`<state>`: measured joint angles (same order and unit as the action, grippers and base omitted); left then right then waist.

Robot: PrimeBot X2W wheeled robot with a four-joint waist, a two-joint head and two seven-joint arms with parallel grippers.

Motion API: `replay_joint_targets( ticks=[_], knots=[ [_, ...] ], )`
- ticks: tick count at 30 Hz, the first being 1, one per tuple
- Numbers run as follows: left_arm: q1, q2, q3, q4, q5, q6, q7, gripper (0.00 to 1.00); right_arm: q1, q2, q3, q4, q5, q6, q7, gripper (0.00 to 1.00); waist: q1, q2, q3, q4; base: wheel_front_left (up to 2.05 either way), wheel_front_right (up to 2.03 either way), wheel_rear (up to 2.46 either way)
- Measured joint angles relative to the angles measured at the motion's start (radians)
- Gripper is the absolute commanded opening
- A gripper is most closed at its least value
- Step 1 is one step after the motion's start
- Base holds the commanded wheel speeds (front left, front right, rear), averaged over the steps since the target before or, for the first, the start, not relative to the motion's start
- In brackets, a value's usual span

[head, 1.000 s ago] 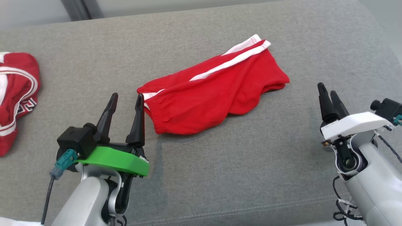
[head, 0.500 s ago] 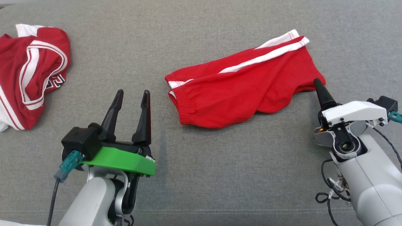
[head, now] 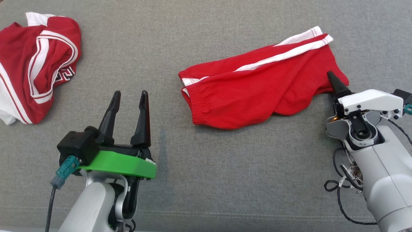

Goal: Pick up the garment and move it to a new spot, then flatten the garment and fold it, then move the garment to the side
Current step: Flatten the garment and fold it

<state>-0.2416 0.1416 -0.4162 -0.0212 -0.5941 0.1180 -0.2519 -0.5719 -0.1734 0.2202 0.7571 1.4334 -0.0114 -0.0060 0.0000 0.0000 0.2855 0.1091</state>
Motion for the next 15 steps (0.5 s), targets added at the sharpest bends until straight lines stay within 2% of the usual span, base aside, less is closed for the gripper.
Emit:
replay_joint_targets(
  ticks=[1,2,3,4,5,6,15],
  knots=[
    [0.0,0.0,0.002,-0.001,0.001,0.0,0.0,1.0,-0.005,0.0,-0.003,0.004,0.0,-0.001,-0.004,1.0,0.0,0.0,0.001,0.0,0.0,0.0,0.0],
    [0.0,0.0,0.004,-0.002,0.001,0.0,0.0,1.0,-0.011,0.0,-0.007,0.008,0.0,-0.002,-0.012,0.8,0.0,0.0,0.002,0.0,0.0,0.0,0.0],
    [0.0,-0.001,0.006,-0.004,0.002,0.0,0.0,1.0,-0.017,-0.002,-0.011,0.01,-0.001,-0.005,-0.021,0.47,0.0,0.0,0.002,-0.001,0.0,0.0,0.0],
    [0.0,-0.001,0.008,-0.005,0.002,0.0,0.0,1.0,-0.023,-0.005,-0.016,0.011,-0.001,-0.005,-0.029,0.33,0.0,0.0,0.003,-0.001,0.0,0.0,0.0],
    [0.0,-0.001,0.01,-0.006,0.004,0.0,0.0,1.0,-0.03,-0.009,-0.019,0.014,-0.001,-0.005,-0.03,0.13,0.0001,0.0,0.004,-0.002,0.0,0.0,0.0],
    [0.0,-0.001,0.012,-0.006,0.006,0.0,0.0,1.0,-0.036,-0.011,-0.02,0.016,-0.001,-0.005,-0.03,0.0,0.0,0.0,0.004,-0.003,0.0,0.0,0.0],
    [0.004,-0.004,0.03,-0.006,0.008,-0.001,0.0,1.0,-0.056,-0.028,-0.015,0.049,-0.017,-0.003,-0.03,0.0,0.0,0.0,0.011,-0.014,0.0,0.0,0.0]
  ],
)
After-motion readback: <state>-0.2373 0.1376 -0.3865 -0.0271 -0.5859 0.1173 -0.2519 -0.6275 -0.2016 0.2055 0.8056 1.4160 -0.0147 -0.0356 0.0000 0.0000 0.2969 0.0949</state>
